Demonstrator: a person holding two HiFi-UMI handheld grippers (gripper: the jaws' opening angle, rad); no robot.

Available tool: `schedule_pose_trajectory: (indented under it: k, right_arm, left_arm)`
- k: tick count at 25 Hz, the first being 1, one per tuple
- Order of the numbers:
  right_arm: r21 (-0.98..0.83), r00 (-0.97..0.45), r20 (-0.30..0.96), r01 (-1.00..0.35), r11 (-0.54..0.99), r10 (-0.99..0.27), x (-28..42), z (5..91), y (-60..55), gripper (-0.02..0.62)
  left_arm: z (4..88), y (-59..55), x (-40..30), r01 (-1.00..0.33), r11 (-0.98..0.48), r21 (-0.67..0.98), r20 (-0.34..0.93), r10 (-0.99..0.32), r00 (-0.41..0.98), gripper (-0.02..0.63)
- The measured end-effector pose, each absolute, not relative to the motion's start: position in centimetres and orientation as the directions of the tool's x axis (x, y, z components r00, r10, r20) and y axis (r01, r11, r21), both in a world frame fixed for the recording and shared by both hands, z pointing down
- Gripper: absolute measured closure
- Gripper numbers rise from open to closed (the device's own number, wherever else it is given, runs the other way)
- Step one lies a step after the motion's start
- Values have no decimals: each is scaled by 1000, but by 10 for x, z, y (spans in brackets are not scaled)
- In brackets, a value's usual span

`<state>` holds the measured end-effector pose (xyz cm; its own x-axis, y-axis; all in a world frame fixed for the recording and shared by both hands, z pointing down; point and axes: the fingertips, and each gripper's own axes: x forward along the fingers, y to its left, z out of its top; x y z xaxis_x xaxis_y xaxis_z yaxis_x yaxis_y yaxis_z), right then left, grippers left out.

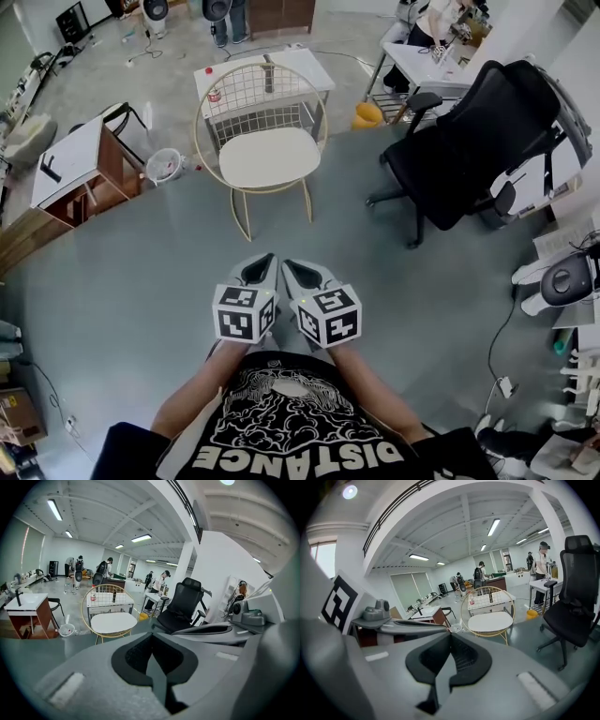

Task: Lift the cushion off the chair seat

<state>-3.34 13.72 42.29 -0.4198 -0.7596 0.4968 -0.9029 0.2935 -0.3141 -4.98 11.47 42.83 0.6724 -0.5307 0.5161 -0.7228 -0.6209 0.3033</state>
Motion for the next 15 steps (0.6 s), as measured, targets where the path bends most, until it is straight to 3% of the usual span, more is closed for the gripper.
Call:
schedule_pose_trajectory:
  k: [15]
  right_arm:
    - [-264, -397, 529, -917, 300, -750, -78, 427, 63, 595]
  left_arm:
    - [432, 39, -100, -717, -601, 352, 485, -539, 689, 614]
